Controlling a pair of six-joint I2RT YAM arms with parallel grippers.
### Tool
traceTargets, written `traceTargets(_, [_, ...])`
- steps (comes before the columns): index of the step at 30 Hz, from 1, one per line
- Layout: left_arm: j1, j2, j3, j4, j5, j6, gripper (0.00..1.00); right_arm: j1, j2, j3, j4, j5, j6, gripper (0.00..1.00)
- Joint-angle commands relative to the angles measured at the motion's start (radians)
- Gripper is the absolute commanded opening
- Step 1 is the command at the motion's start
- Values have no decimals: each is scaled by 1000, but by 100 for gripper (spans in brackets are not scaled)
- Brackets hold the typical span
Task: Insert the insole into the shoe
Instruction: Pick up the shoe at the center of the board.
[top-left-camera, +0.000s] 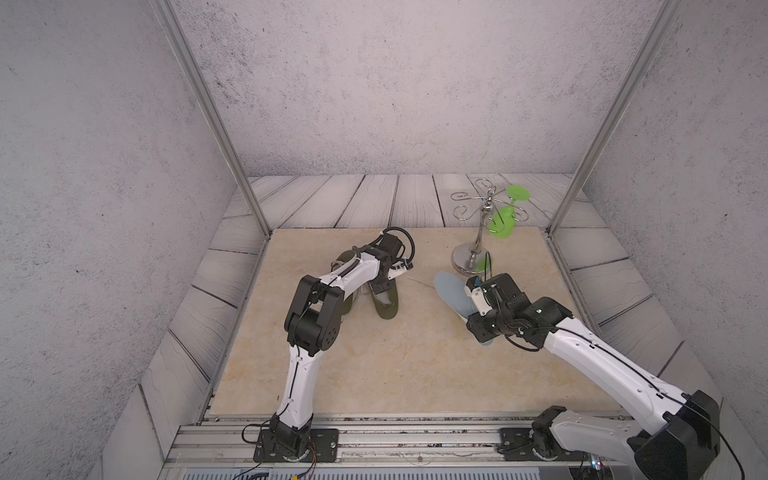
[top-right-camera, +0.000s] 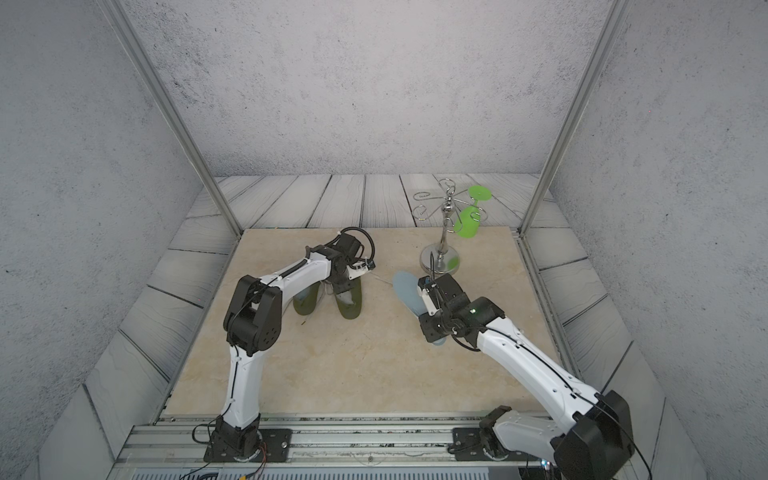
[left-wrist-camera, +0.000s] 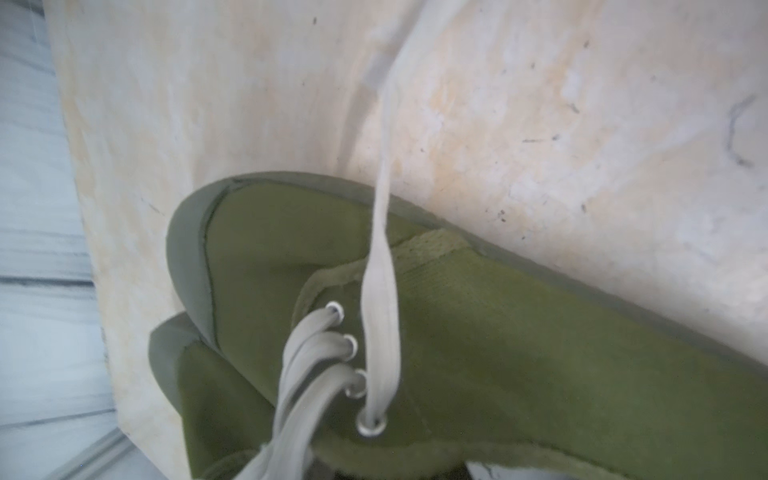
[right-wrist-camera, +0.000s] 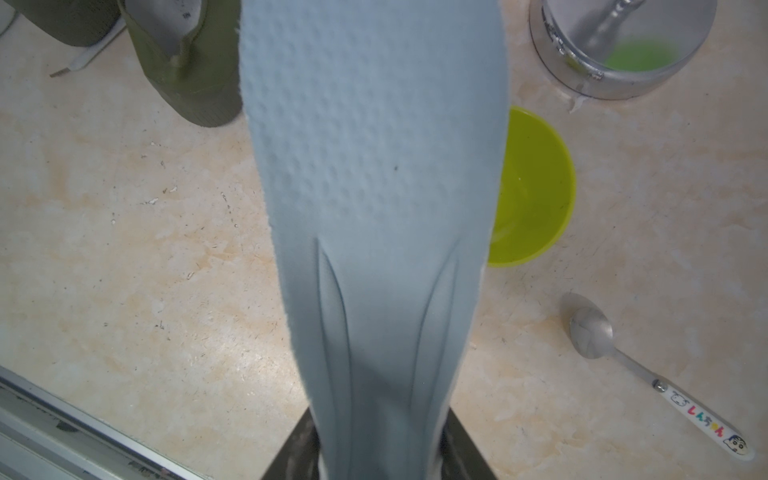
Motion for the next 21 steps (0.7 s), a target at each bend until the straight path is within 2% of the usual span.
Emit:
traceTargets(1, [0,7,-20,68,-46,29,12,-5,11,37,-17,-7,-10,43])
traceTargets(6, [-1,-2,-9,66,-55,19,1,-7,8,40,-22,-8,-11,43])
traceTargets(11, [-1,-15,74,-70,-44,-16,0,-8,12,39,-20,-17,-12,42])
traceTargets(21, [12,-56,236,-355,221,-189,0,-8,94,122,-105,-114,-53,40])
